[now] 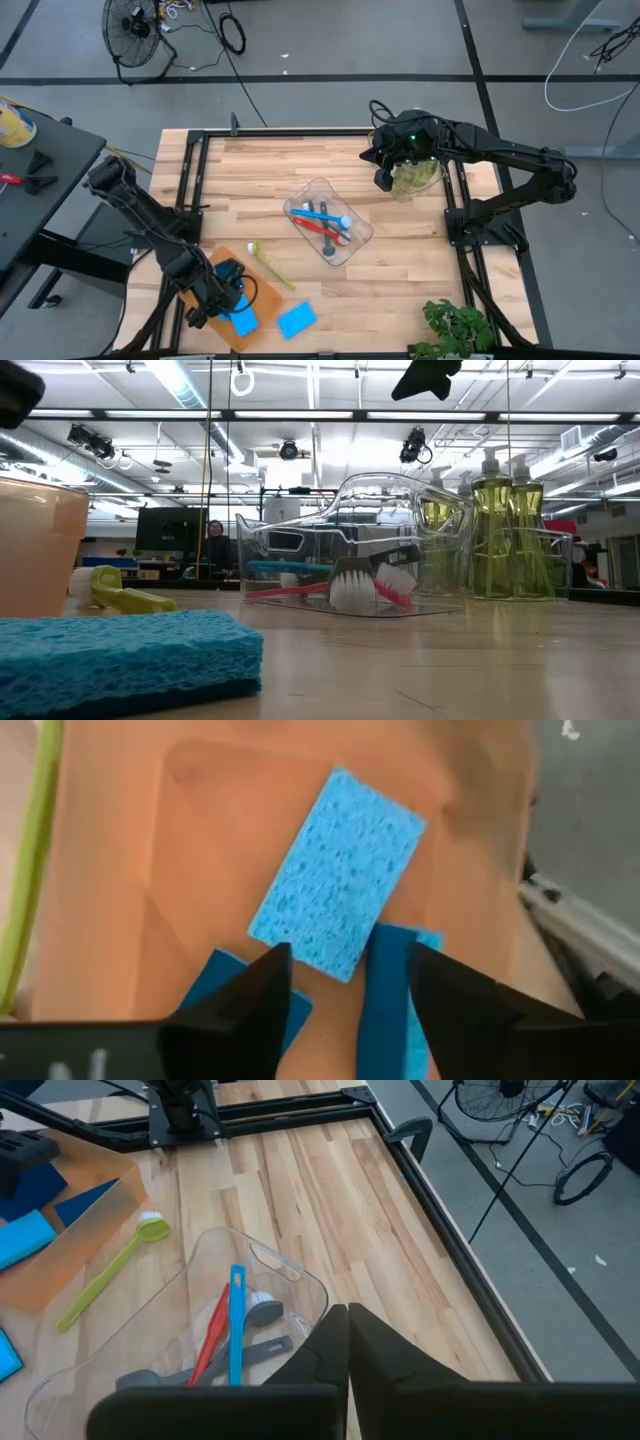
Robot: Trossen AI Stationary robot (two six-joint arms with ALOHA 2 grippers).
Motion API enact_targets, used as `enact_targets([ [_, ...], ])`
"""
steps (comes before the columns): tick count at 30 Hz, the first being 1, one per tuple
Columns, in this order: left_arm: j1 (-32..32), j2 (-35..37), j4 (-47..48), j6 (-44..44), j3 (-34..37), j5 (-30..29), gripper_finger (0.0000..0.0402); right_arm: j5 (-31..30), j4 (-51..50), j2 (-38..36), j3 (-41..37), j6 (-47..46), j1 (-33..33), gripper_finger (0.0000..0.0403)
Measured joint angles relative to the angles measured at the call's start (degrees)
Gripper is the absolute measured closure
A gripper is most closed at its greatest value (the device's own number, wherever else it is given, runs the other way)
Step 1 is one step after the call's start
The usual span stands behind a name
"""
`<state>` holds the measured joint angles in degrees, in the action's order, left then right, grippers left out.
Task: Pick & Place Kitchen Sink Supplies
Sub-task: Put the green dish brush into the bottom transparent bin
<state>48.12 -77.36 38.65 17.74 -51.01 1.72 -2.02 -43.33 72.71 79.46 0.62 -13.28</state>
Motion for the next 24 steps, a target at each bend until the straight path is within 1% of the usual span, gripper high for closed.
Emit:
enact_targets([
  [2,0.0,0.0,1.2,-0.1,-1.5,0.0,0.0186,0.0,0.0,0.0,0.0,0.0,0.0,0.0396],
  [5,0.0,0.0,4.7,-1.4,-4.3,-0.2,0.0175,0.0,0.0,0.0,0.0,0.1,0.0,0.0396],
  [9,-0.1,0.0,9.7,-3.8,-8.2,-2.5,0.0175,0.1,0.0,0.0,0.0,0.2,0.0,0.0396],
  [13,-1.1,0.1,13.6,-5.4,-11.3,-7.0,0.0185,0.1,0.0,0.0,0.0,0.2,0.0,0.0396],
  [18,-5.4,0.1,17.8,-9.6,-13.4,-7.5,0.0204,0.1,0.0,0.0,0.0,0.2,0.0,0.0396],
  [24,-11.6,0.1,18.3,-15.3,-13.4,-7.5,0.0215,0.1,-0.1,0.0,0.0,0.2,0.0,0.0396],
])
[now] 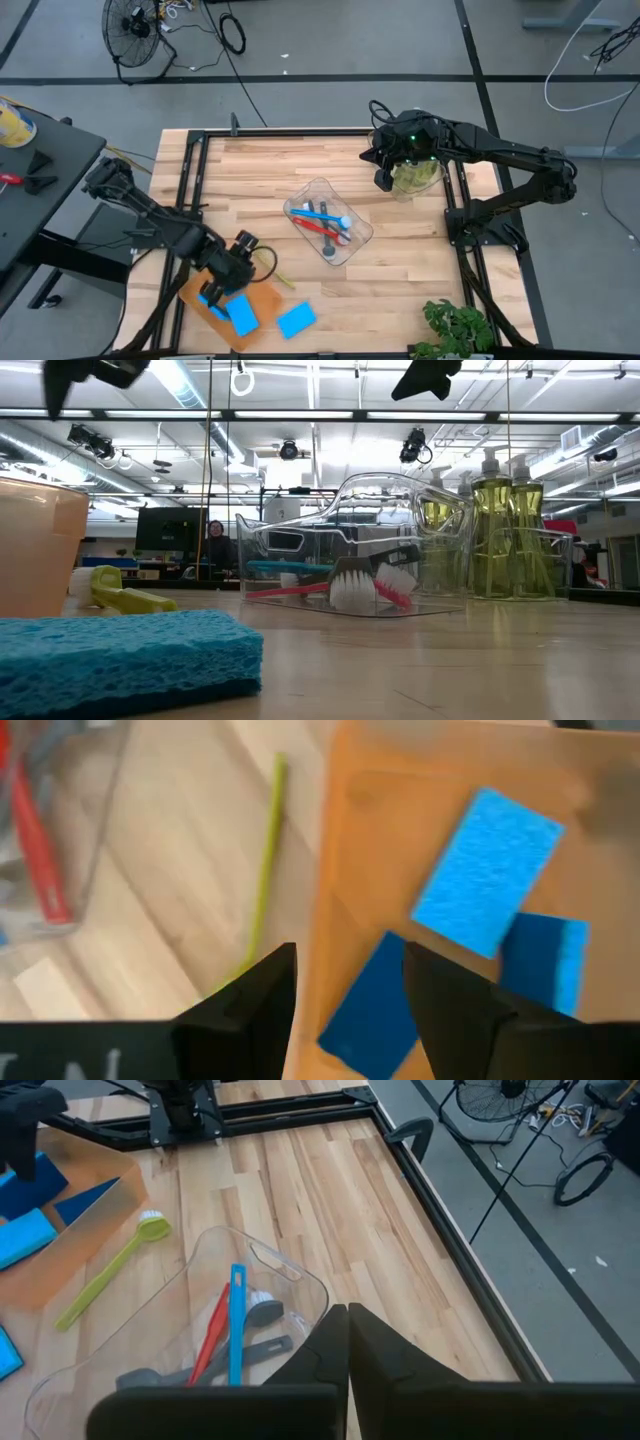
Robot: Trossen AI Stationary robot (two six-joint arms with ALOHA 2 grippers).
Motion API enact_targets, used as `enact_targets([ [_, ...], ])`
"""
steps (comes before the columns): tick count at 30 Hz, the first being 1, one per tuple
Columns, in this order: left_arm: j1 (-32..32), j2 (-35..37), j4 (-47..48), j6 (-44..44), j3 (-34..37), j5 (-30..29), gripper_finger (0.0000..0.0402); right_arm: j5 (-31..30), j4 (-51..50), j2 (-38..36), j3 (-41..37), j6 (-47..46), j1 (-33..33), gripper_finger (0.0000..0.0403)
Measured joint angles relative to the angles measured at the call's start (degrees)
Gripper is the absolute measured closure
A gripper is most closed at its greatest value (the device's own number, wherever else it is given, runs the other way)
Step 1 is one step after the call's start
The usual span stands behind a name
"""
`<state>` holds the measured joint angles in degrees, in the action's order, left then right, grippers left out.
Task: Pick & Place Kitchen Sink Supplies
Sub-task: Put the green dish brush into the bottom transparent bin
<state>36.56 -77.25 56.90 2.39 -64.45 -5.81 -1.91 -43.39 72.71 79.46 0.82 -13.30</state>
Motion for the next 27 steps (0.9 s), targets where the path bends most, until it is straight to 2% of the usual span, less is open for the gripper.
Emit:
enact_targets([
  [6,-5.7,0.0,0.0,-6.6,0.0,0.1,0.0216,0.0,-0.6,0.0,0.0,0.0,0.0,0.0396],
  [11,-10.7,0.0,-0.6,-15.3,0.0,2.9,0.0216,0.0,-0.8,0.0,0.0,1.0,0.0,0.0396],
  [20,-18.9,0.0,-0.9,-21.7,0.0,8.0,0.0216,0.0,-0.8,0.0,0.0,1.2,0.0,0.0396],
  [27,-23.0,0.0,0.1,-29.0,0.0,8.6,0.0216,0.0,-0.8,0.0,0.0,1.2,0.0,0.0396],
])
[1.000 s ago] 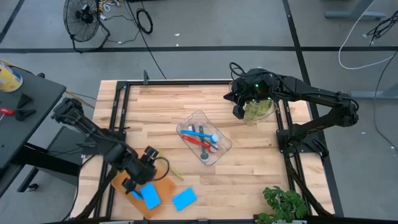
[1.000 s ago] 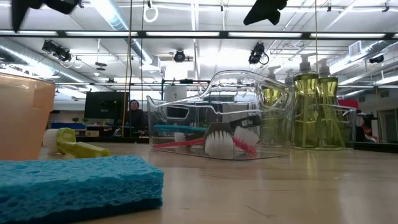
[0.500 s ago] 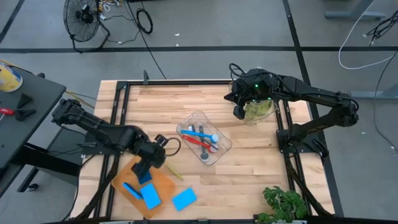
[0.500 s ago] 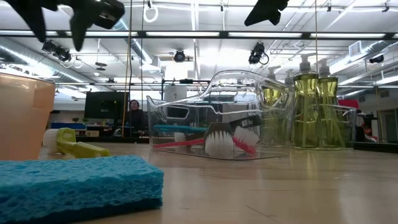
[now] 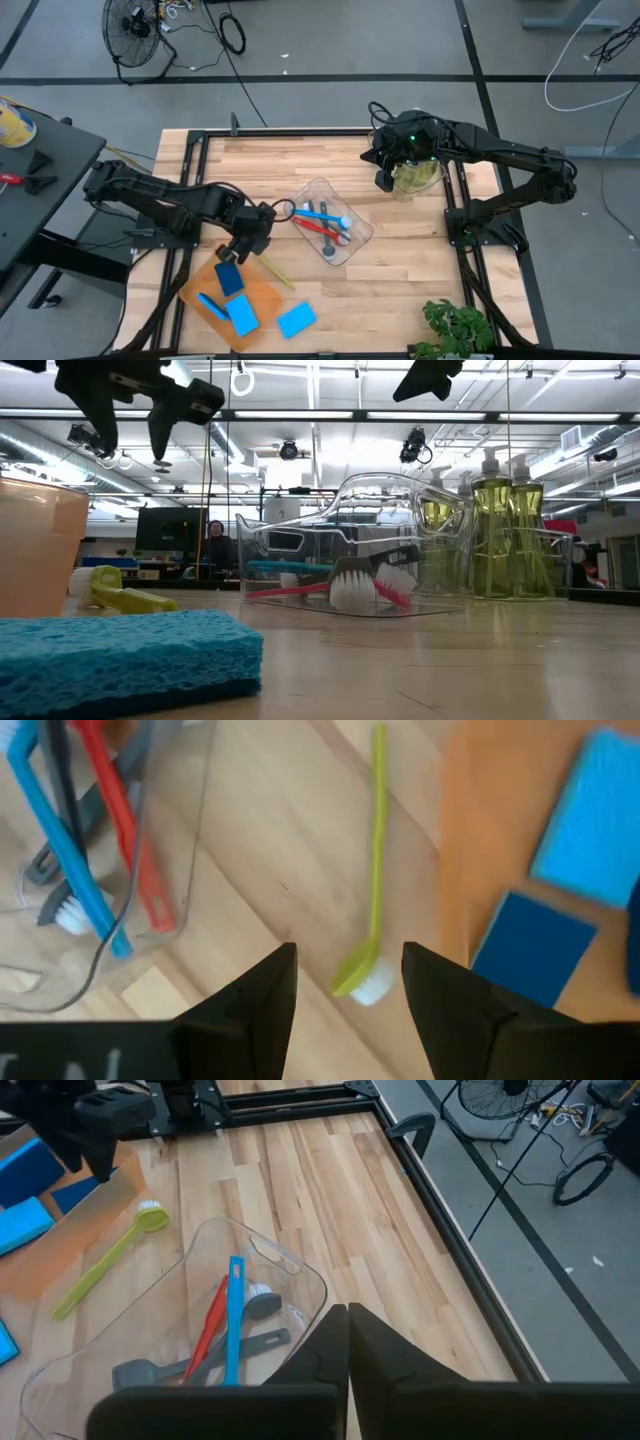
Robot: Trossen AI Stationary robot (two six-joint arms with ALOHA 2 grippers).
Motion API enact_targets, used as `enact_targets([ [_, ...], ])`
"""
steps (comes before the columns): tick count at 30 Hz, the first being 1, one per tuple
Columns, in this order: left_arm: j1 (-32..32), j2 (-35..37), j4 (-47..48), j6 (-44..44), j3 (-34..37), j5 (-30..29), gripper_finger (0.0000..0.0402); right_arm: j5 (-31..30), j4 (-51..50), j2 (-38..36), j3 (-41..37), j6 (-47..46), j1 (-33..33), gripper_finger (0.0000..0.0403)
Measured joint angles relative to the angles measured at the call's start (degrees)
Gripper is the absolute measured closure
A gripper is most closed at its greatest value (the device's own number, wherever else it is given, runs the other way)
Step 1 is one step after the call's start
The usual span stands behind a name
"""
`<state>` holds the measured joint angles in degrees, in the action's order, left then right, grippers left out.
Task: Pick & Place Kitchen Sink Supplies
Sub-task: Put the green dish brush into the bottom transparent bin
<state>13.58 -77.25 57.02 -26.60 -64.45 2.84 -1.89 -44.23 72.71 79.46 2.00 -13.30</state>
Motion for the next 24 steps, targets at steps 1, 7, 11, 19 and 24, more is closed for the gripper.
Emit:
enact_targets([
  [1,-0.3,0.0,0.6,-2.1,0.0,0.0,0.0216,0.0,0.0,0.0,0.0,0.0,0.0,0.0396],
  [7,-2.2,0.0,4.1,-14.6,0.0,0.1,0.0216,0.0,0.0,0.0,0.0,0.6,0.0,0.0396],
  [11,-3.3,0.0,5.0,-23.2,0.0,0.0,0.0216,0.0,0.0,0.0,0.0,1.6,0.0,0.0396],
  [19,-4.5,0.0,5.2,-30.2,0.0,0.1,0.0216,0.0,0.0,0.0,0.0,1.7,0.0,0.0396],
  [24,-5.2,-0.1,5.1,-32.0,1.5,2.3,0.0216,0.0,0.0,0.0,0.0,2.1,0.0,0.0396],
])
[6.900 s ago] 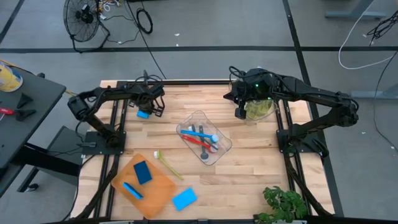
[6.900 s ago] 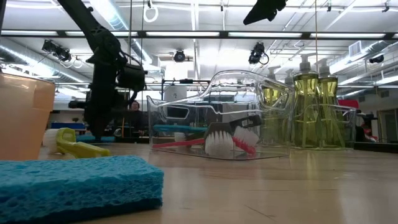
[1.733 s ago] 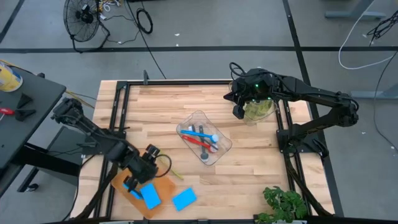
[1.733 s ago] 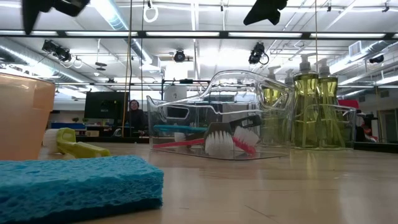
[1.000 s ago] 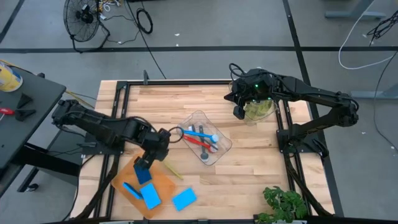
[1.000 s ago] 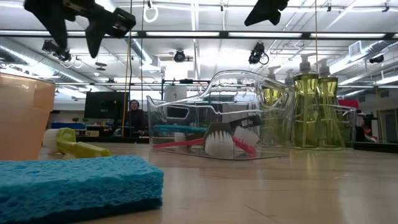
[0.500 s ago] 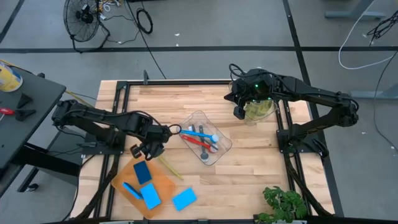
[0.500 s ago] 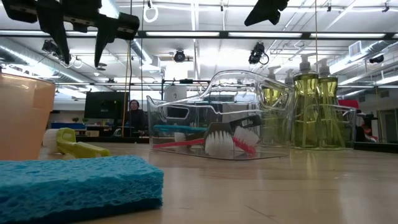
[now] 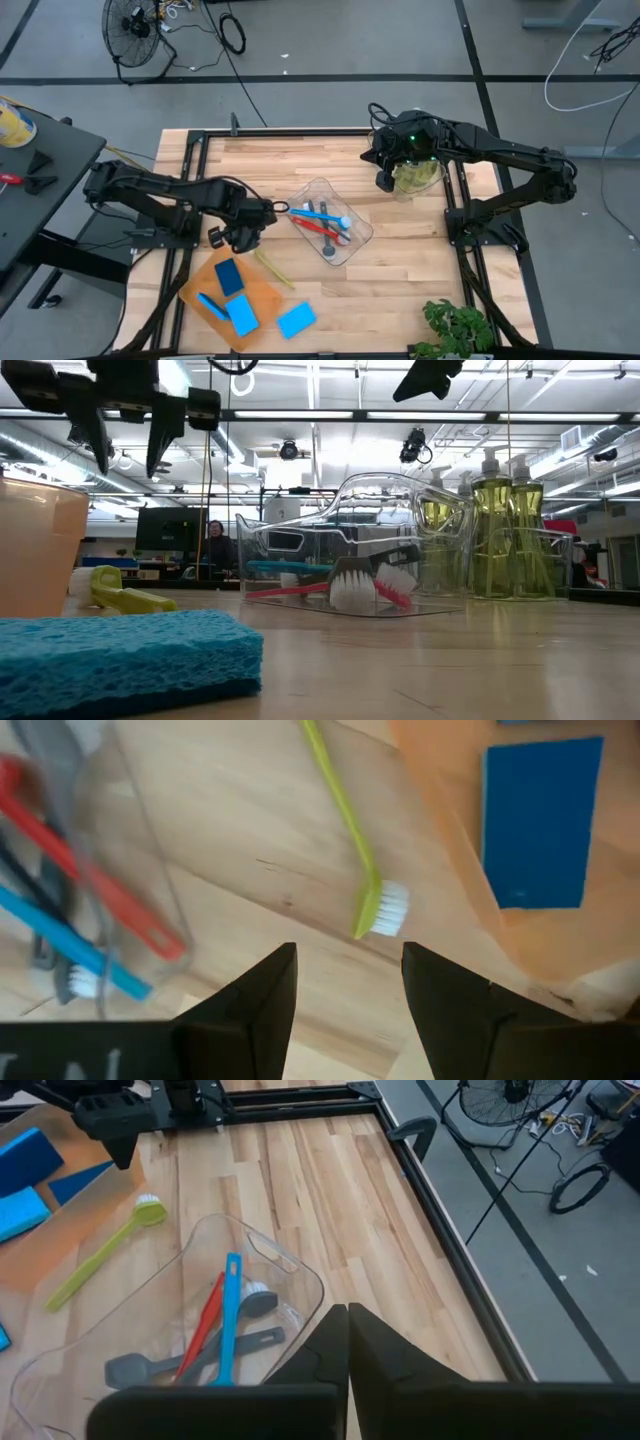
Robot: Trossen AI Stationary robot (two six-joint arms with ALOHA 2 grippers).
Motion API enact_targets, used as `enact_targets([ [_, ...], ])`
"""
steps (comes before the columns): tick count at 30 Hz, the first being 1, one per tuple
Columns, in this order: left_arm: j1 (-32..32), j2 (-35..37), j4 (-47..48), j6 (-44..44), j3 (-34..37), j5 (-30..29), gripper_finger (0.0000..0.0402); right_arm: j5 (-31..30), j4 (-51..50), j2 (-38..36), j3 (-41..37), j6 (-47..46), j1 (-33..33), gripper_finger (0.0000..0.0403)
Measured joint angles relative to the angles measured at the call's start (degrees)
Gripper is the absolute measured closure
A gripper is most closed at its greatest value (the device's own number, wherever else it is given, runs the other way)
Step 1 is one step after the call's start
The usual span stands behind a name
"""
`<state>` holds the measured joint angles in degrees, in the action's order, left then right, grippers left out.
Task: Pick & Place Kitchen Sink Supplies
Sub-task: Put the green dish brush into the bottom transparent bin
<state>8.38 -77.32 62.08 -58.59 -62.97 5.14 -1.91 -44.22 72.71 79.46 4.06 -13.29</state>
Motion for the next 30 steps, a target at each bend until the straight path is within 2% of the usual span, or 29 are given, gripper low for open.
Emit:
enact_targets([
  [9,0.0,0.0,-1.5,-5.1,3.8,0.1,0.0216,0.0,0.0,0.0,0.0,1.1,0.0,0.0396],
  [16,0.0,0.0,-4.0,-5.0,5.4,0.1,0.0216,0.0,0.0,0.0,0.0,1.2,0.0,0.0396],
  [19,0.0,0.0,-7.8,-4.9,5.4,0.1,0.0216,0.0,0.0,0.0,0.0,1.2,0.0,0.0396],
  [26,0.1,0.0,-21.9,9.4,5.3,0.4,0.0216,0.0,0.0,0.0,0.0,1.2,0.0,0.0396],
  [30,0.1,0.0,-26.0,15.4,5.2,5.7,0.0216,0.0,-0.1,0.0,0.0,1.2,0.0,0.0396],
])
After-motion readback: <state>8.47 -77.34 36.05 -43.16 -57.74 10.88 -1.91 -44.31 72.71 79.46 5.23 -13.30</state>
